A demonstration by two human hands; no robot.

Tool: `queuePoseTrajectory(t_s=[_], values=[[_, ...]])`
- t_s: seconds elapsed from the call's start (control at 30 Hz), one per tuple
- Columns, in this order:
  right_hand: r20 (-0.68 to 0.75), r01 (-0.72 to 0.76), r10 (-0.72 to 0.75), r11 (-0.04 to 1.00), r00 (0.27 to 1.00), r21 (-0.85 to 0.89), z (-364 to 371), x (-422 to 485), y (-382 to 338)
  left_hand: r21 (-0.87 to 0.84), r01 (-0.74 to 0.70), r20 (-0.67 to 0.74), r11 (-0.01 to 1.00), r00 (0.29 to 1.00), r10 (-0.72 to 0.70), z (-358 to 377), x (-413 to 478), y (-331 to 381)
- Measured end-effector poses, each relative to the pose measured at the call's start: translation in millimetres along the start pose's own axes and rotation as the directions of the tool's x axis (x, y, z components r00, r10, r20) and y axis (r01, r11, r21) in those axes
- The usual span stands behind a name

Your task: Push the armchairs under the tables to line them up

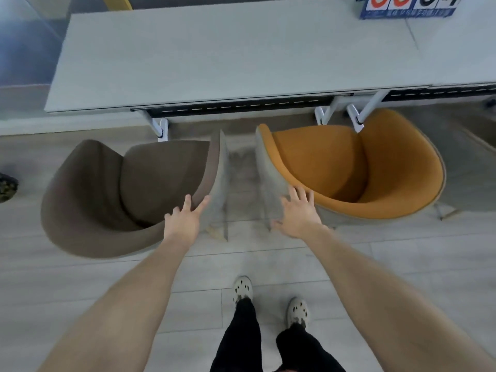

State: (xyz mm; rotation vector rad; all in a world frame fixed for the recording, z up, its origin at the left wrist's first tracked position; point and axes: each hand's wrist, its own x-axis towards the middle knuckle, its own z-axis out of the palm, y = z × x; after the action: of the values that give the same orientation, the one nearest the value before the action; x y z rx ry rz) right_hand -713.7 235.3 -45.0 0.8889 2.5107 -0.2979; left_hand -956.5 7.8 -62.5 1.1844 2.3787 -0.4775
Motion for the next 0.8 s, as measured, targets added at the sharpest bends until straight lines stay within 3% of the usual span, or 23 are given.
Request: queuePoseTrajectory(t_s=[0.47,0.7,0.8], values=[[0.031,-0.013,0.011,0.998,0.999,0.064,2,-1,5,0.084,-0.075,0.025,0.994,0.997,0.073,-26,17,12],[0.078,0.003,-0.011,0.994,0.997,0.111,-18,-7,11,0.040,-0.027,0.043,0.999,0.999,0.025,-23,14,13],[0.033,0.006,-0.011,0.989,0.999,0.145,-30,-19,27,0.028,-0.014,-0.020,1.000,1.000,0.014,-30,9,34]])
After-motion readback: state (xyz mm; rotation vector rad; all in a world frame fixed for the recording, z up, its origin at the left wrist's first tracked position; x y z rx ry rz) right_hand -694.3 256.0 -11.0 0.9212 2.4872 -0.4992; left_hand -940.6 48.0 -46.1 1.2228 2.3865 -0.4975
